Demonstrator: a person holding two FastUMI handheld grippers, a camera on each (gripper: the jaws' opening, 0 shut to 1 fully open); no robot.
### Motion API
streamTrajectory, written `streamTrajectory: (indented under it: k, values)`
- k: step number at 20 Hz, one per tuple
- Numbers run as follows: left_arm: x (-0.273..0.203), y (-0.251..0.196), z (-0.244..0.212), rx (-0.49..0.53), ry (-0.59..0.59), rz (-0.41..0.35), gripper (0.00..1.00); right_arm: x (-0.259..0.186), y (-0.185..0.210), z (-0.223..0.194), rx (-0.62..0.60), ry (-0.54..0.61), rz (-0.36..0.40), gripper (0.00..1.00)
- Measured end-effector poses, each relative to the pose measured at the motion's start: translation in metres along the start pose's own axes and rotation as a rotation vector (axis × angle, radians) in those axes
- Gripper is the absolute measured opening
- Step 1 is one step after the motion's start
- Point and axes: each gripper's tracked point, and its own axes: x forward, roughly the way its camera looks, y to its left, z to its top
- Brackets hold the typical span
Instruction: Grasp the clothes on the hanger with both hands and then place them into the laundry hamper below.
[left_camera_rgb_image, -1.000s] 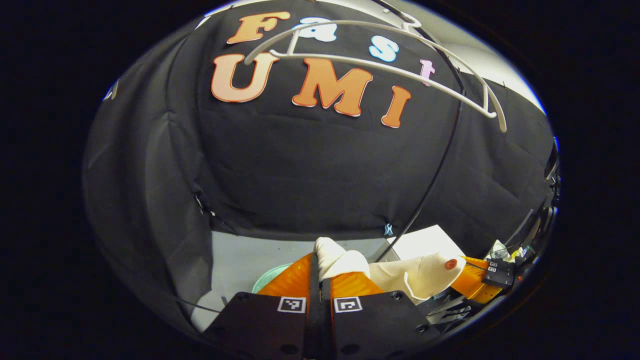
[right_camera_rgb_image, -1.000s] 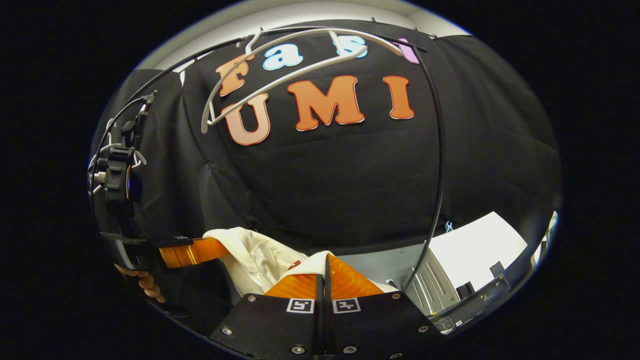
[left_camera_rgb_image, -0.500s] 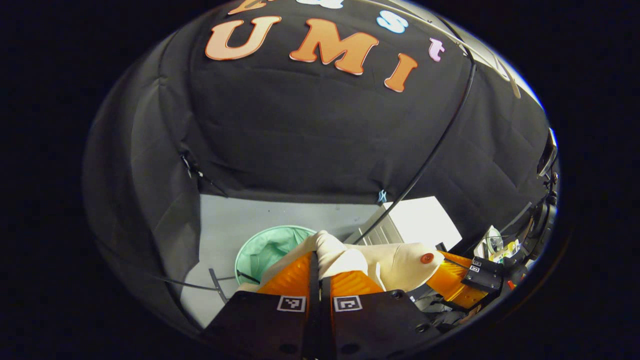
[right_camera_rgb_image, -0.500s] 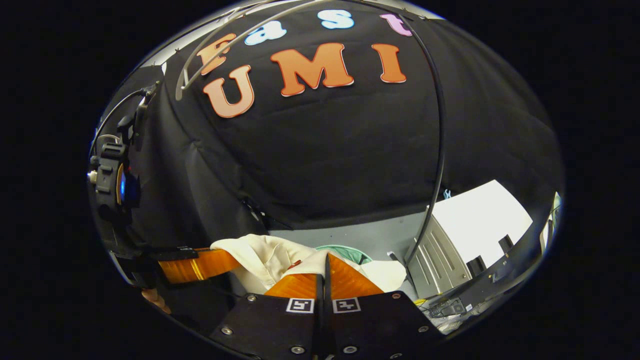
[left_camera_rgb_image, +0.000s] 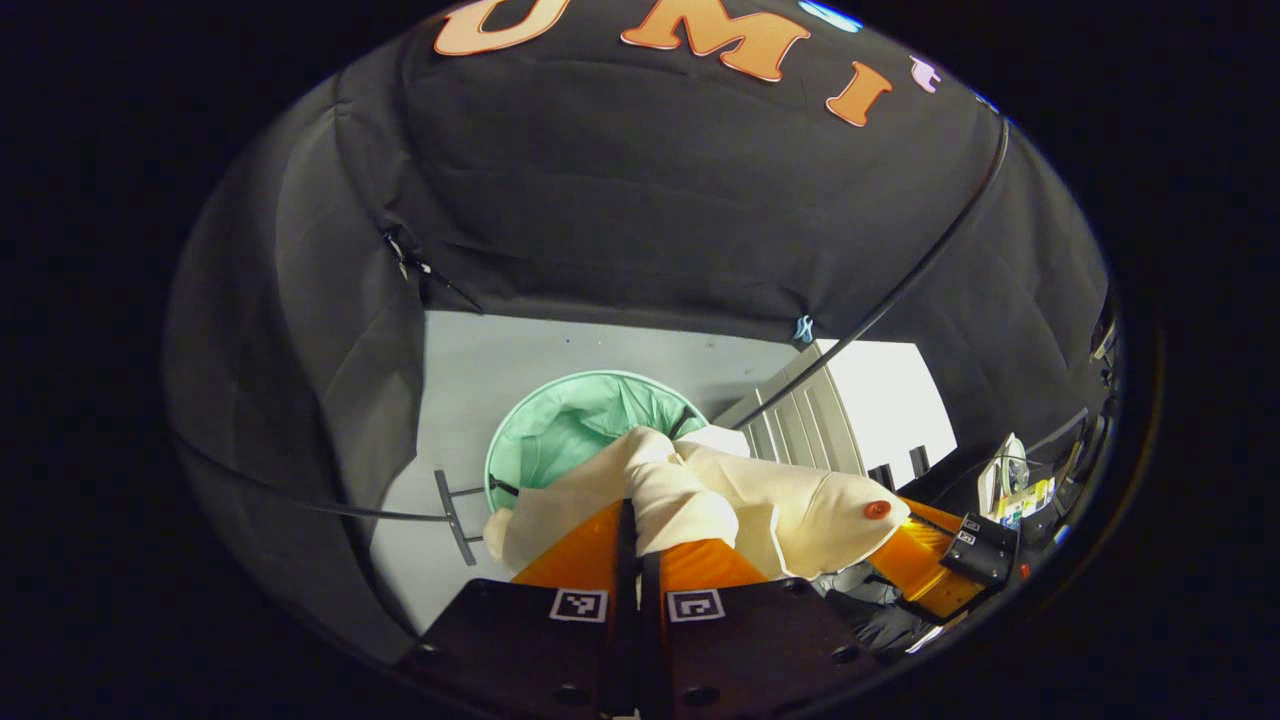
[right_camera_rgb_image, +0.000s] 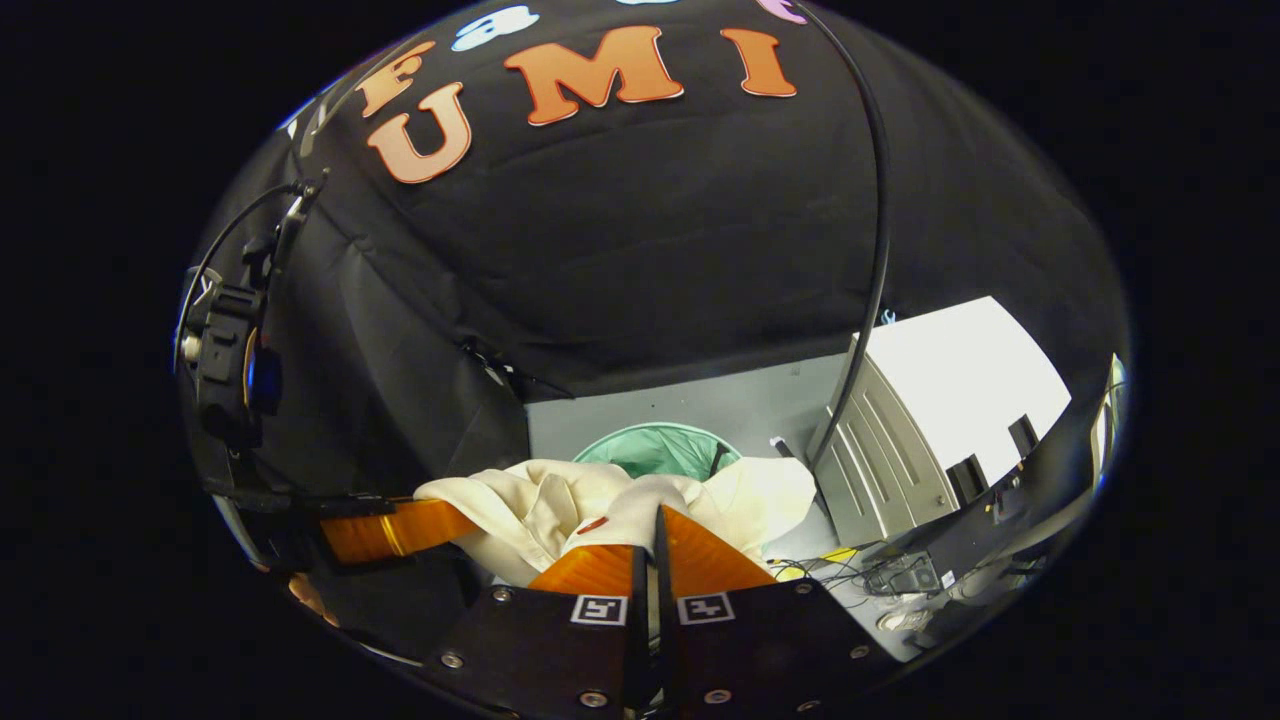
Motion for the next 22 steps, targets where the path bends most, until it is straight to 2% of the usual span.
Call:
streamTrajectory:
  k: [3,6,8,9,10,11,12,13,18,22]
  values:
    - [0.003,-0.001,-0.005,0.001,0.032,-0.006,0.15,0.006,-0.008,0.001,0.029,0.011,-0.007,0.10]
    - [0.002,-0.003,0.003,0.016,0.017,0.002,0.62,0.004,-0.011,0.007,0.030,0.006,-0.007,0.17]
    - [0.000,-0.001,0.007,0.029,0.008,0.011,0.94,0.004,-0.015,0.010,0.027,-0.005,-0.012,0.27]
    - [-0.001,-0.003,0.008,0.031,0.007,0.011,0.96,0.001,-0.017,0.015,0.026,-0.018,-0.016,0.38]
    - [-0.002,-0.004,0.009,0.030,0.004,0.009,0.96,-0.001,-0.019,0.015,0.023,-0.024,-0.019,0.45]
    - [-0.005,-0.004,0.009,0.027,0.002,0.005,0.90,-0.003,-0.022,0.017,0.021,-0.034,-0.019,0.51]
    - [-0.009,-0.003,0.010,0.021,0.002,0.009,0.96,-0.007,-0.026,0.019,0.017,-0.048,-0.025,0.62]
    - [-0.012,-0.002,0.009,0.017,0.000,0.007,0.96,-0.011,-0.030,0.023,0.008,-0.063,-0.033,0.76]
    - [-0.037,0.012,0.021,0.004,-0.023,0.043,0.96,-0.041,-0.050,0.053,0.025,-0.166,-0.076,0.93]
    - [-0.069,0.017,0.054,0.012,-0.125,0.063,0.97,-0.077,-0.068,0.084,0.039,-0.254,-0.111,0.95]
